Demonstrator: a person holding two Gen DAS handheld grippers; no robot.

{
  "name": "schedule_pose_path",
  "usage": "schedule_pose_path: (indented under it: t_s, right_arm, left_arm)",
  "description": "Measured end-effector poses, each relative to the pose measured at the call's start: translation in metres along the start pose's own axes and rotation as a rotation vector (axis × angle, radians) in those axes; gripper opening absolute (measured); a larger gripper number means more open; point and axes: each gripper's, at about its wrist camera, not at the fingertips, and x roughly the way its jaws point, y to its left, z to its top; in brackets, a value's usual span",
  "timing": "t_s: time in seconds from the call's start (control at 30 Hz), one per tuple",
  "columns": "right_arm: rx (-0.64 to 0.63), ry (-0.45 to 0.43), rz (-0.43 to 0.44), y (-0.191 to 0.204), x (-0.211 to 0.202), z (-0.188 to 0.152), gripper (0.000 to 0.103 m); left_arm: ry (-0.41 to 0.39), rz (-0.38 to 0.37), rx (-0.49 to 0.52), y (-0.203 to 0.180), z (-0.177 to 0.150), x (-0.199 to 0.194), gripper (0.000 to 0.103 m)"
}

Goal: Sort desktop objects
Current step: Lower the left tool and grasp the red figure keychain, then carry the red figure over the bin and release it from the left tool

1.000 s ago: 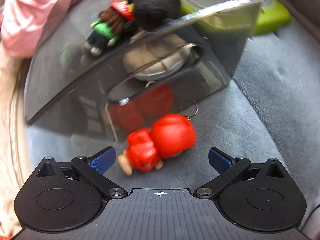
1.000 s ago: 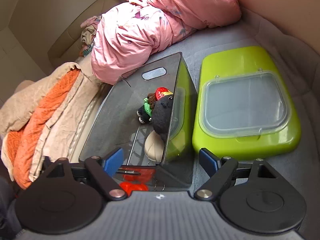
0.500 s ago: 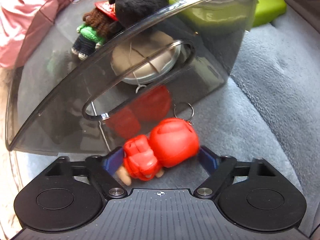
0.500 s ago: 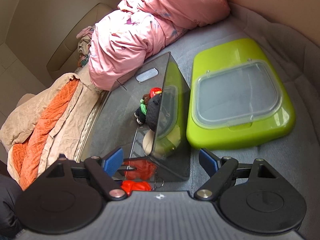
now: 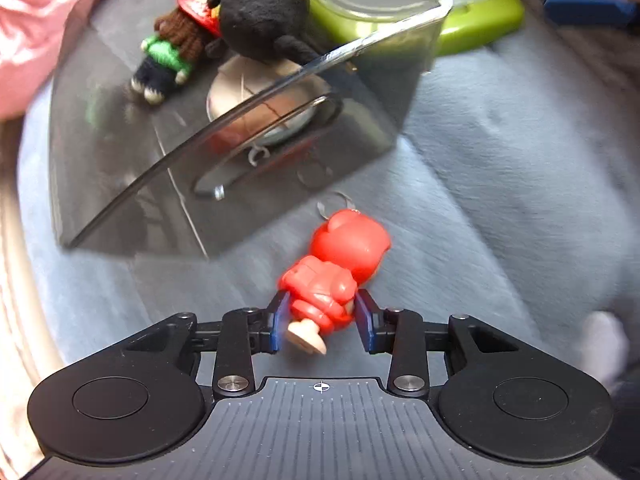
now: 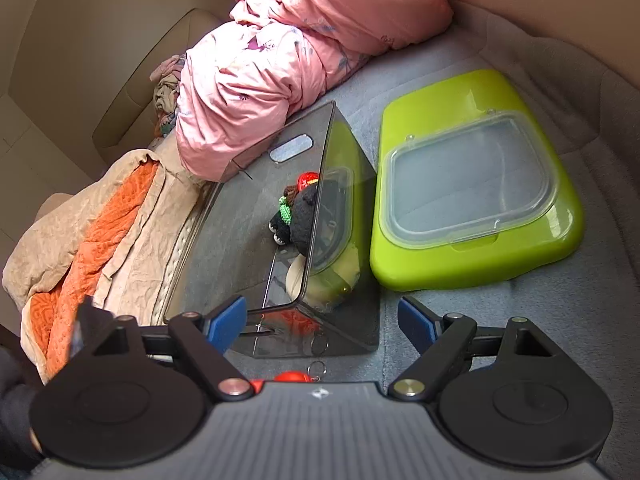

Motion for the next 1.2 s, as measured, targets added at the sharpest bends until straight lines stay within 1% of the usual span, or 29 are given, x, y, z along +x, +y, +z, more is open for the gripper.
schedule_pose_path:
  t_s: [0.1,0.17,0.3,0.33,0.4,0.5,0.53,0.6,0.7,0.77,0.83,0.93,1.07,1.17,1.2]
  right_arm:
    - [0.003,-0.01,-0.003,0.0,-0.006,0.002,0.084]
    - [0.011,-0.017,-0.004,0.0,-0.01,0.003,0.084]
    - [0.009,-0.041,0.002,0.005,-0.021,0.008,0.084]
    - [0.002,-0.05,0.002,0.007,-0.024,0.01,0.084]
    - [-0.013,-0.067,0.001,0.011,-0.031,0.013,0.085]
    - [-0.032,-0.084,0.002,0.018,-0.037,0.021,0.085]
    - [-0.039,-0.088,0.003,0.02,-0.039,0.023,0.085]
    - [-0.06,-0.088,-0.004,0.026,-0.039,0.027,0.085]
    - [-0.089,-0.079,-0.02,0.032,-0.036,0.032,0.085]
    - [-0.103,-0.06,-0.036,0.034,-0.03,0.036,0.085]
    - [-0.115,-0.037,-0.054,0.036,-0.021,0.04,0.085]
    - [-0.12,-0.005,-0.082,0.037,-0.007,0.047,0.085]
    - [-0.091,0.021,-0.112,0.035,0.009,0.055,0.085]
    - [-0.041,0.035,-0.1,0.032,0.016,0.057,0.085]
    - [-0.03,0.041,-0.097,0.031,0.018,0.056,0.085]
  left_arm:
    - [-0.041,0.002,0.026,-0.005,0.004,-0.032,0.038]
    - [-0.07,-0.005,0.025,-0.01,0.001,-0.055,0.038]
    - [-0.165,-0.026,0.03,-0.012,0.003,-0.101,0.038]
    - [-0.194,-0.028,0.026,-0.011,0.008,-0.111,0.038]
    - [-0.259,-0.023,-0.006,-0.005,0.024,-0.123,0.038]
    - [-0.329,-0.006,-0.107,0.018,0.05,-0.137,0.039]
    - [-0.339,-0.002,-0.153,0.026,0.06,-0.135,0.039]
    - [-0.328,0.01,-0.237,0.045,0.078,-0.123,0.039]
    - [-0.274,0.056,-0.343,0.07,0.098,-0.083,0.038]
    - [-0.241,0.071,-0.403,0.084,0.104,-0.056,0.038]
    - [-0.222,0.056,-0.456,0.094,0.102,-0.039,0.038]
    - [-0.176,0.011,-0.493,0.102,0.098,-0.022,0.038]
    - [-0.13,-0.041,-0.519,0.106,0.096,-0.01,0.039]
    - [-0.15,-0.058,-0.526,0.108,0.097,-0.013,0.04]
    - [-0.163,-0.067,-0.533,0.111,0.095,-0.016,0.043]
